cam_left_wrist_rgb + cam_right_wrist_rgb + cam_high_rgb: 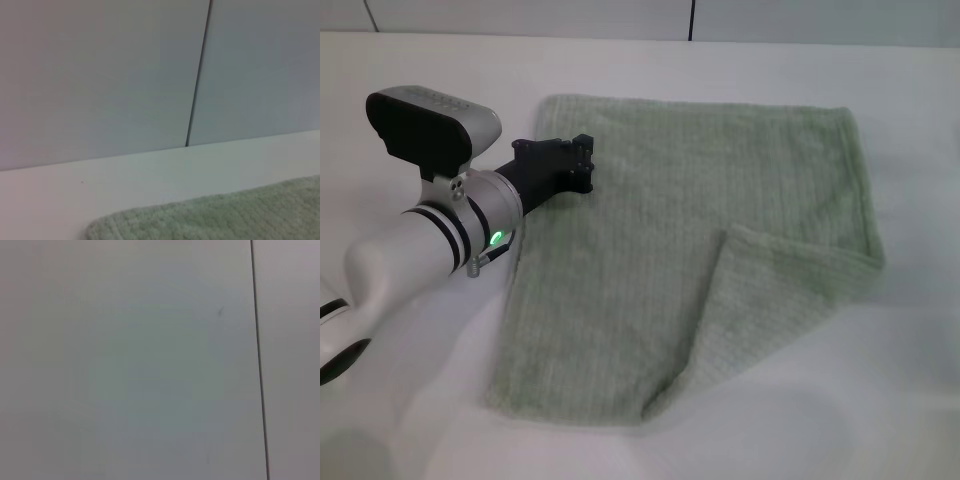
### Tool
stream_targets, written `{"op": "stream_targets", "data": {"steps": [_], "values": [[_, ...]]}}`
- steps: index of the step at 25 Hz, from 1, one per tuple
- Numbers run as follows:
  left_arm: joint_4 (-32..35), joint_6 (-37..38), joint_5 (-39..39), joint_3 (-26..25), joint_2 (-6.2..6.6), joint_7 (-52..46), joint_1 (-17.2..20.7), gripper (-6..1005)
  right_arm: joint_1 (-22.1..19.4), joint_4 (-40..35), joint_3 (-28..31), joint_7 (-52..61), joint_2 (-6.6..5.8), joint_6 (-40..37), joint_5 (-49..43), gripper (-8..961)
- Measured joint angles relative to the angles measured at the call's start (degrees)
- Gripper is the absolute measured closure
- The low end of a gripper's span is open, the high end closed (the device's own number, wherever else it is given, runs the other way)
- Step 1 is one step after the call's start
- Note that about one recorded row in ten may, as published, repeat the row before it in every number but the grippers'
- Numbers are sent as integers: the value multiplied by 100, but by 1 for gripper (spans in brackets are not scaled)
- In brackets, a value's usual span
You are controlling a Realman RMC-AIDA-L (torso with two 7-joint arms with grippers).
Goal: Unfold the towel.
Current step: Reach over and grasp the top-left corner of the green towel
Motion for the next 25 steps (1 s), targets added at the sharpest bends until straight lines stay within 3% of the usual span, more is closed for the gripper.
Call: {"op": "stream_targets", "data": {"steps": [25], "values": [[-2,-400,-3,-5,0,0,-132,1001,54,9,-144,0,0,0,23,335]]}}
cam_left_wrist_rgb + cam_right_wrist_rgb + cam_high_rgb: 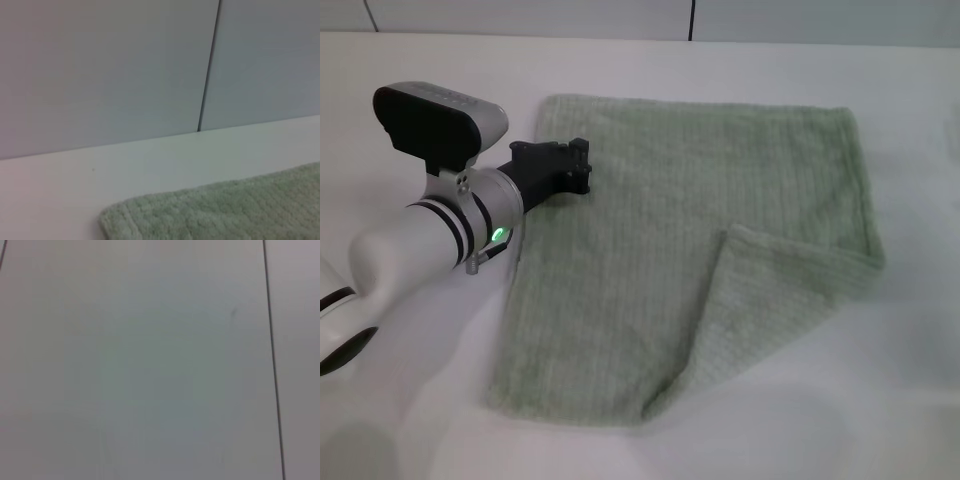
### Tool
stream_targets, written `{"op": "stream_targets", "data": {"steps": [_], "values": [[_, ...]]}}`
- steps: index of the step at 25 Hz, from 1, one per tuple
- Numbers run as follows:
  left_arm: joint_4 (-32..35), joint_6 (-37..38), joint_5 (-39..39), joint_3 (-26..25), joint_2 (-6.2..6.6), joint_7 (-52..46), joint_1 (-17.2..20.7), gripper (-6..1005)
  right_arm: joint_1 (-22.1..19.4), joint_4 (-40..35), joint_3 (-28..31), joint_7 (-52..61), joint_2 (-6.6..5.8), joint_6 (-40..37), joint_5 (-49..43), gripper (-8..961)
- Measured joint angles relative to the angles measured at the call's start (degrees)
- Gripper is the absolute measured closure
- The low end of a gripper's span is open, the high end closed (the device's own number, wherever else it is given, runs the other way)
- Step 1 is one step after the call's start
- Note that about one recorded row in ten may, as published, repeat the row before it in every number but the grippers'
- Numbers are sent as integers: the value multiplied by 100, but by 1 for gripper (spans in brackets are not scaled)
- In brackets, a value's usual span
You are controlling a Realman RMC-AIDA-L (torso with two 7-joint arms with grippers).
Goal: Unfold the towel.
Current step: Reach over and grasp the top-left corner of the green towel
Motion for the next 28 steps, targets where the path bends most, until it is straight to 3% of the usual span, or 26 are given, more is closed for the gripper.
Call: {"op": "stream_targets", "data": {"steps": [28], "values": [[18,-401,-44,-4,-9,0,-96,1001,7,0,-6,0,0,0,6,335]]}}
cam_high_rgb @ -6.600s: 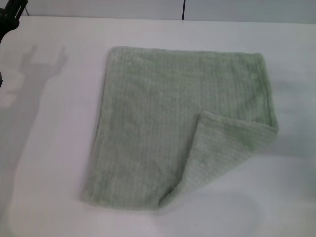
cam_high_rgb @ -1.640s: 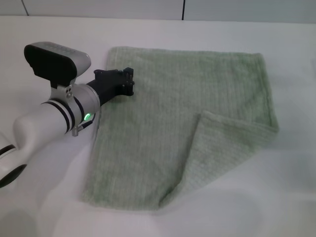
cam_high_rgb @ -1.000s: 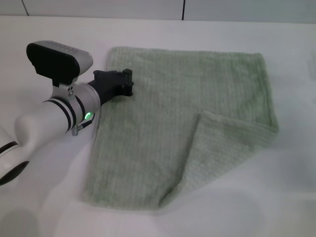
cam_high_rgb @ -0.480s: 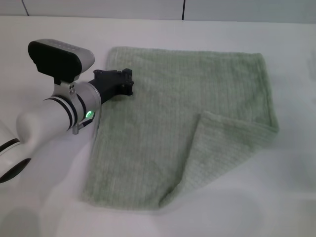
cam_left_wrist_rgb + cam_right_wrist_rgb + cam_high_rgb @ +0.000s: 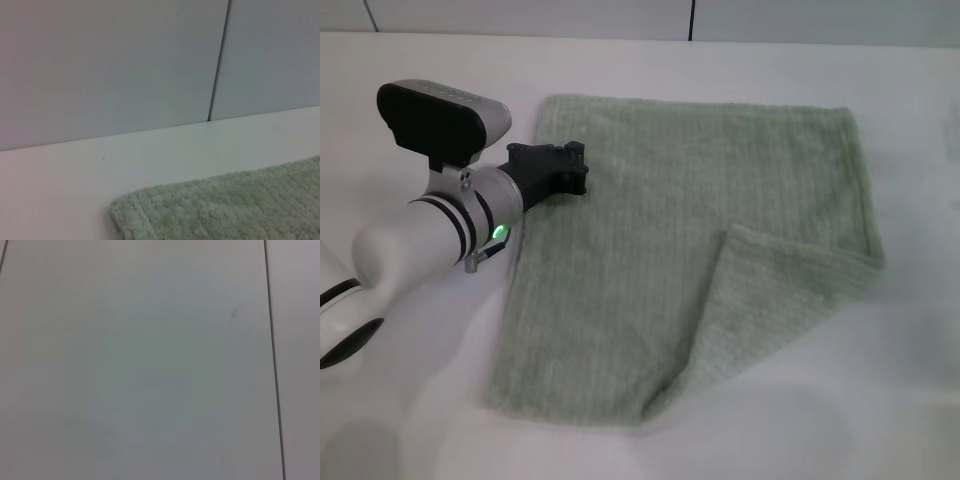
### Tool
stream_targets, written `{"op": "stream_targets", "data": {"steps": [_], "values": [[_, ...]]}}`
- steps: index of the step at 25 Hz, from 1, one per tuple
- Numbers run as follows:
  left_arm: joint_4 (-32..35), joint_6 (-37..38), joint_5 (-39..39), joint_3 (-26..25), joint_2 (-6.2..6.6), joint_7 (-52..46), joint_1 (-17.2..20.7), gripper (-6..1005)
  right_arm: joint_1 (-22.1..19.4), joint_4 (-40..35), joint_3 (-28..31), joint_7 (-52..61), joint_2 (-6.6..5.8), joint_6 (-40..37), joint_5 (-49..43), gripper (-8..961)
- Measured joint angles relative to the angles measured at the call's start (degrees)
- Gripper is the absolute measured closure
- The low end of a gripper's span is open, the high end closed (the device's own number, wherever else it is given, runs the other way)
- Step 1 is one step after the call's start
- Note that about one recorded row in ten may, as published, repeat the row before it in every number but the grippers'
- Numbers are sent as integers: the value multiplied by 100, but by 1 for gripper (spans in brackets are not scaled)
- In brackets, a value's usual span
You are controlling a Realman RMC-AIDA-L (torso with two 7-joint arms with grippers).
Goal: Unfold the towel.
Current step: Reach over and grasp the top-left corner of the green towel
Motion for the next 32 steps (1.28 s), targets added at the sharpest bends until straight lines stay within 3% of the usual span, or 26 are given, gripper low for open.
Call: {"op": "stream_targets", "data": {"steps": [32], "values": [[-6,-93,-6,8,1,-62,2,1001,5,8,0,0,0,0,-39,340]]}}
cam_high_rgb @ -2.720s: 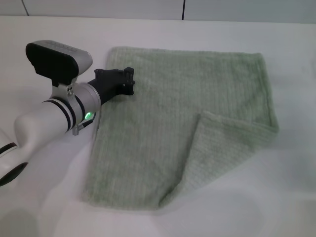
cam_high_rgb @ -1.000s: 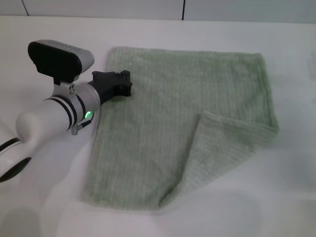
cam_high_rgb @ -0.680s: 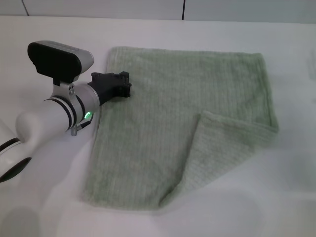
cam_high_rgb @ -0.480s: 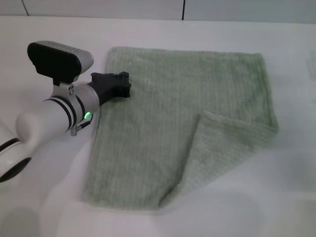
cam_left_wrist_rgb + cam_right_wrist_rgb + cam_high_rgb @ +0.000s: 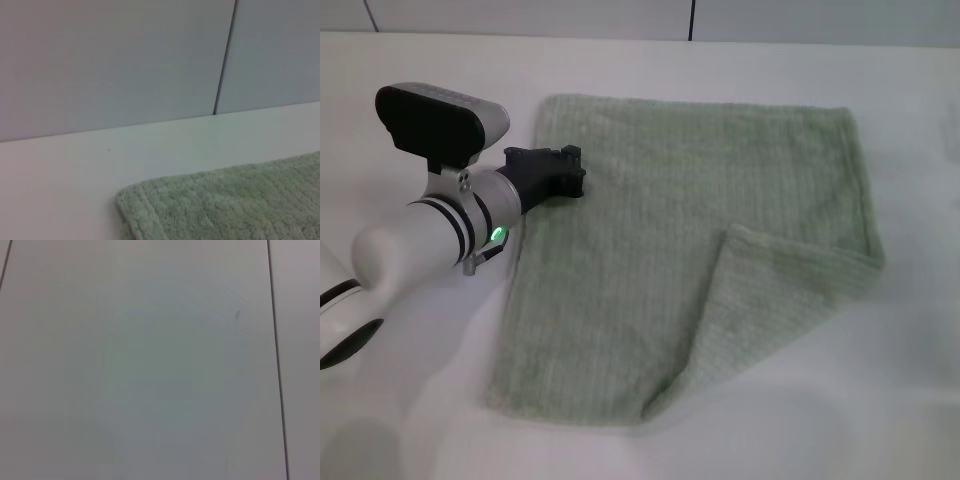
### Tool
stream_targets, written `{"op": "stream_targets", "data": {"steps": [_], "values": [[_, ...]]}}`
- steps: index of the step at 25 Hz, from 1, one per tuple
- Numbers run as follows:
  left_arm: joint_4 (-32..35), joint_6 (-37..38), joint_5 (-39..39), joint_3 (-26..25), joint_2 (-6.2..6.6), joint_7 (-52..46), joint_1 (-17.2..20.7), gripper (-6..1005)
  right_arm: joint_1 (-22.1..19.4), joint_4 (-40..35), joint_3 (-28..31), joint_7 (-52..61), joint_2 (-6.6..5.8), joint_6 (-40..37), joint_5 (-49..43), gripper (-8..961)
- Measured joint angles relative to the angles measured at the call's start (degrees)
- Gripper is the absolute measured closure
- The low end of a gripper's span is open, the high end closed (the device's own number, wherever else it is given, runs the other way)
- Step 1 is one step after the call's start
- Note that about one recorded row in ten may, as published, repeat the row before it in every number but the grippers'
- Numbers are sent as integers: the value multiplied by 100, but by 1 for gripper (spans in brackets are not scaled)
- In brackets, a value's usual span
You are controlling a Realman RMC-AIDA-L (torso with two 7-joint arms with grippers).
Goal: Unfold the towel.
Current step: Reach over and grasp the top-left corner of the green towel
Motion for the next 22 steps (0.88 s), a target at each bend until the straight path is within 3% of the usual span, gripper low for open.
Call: {"op": "stream_targets", "data": {"steps": [10,22], "values": [[6,0,0,0,0,0,0,1000,-2,62,-90,0,0,0,16,342],[45,3,0,0,0,0,15,1000,-219,744,-386,0,-62,559,-22,344]]}}
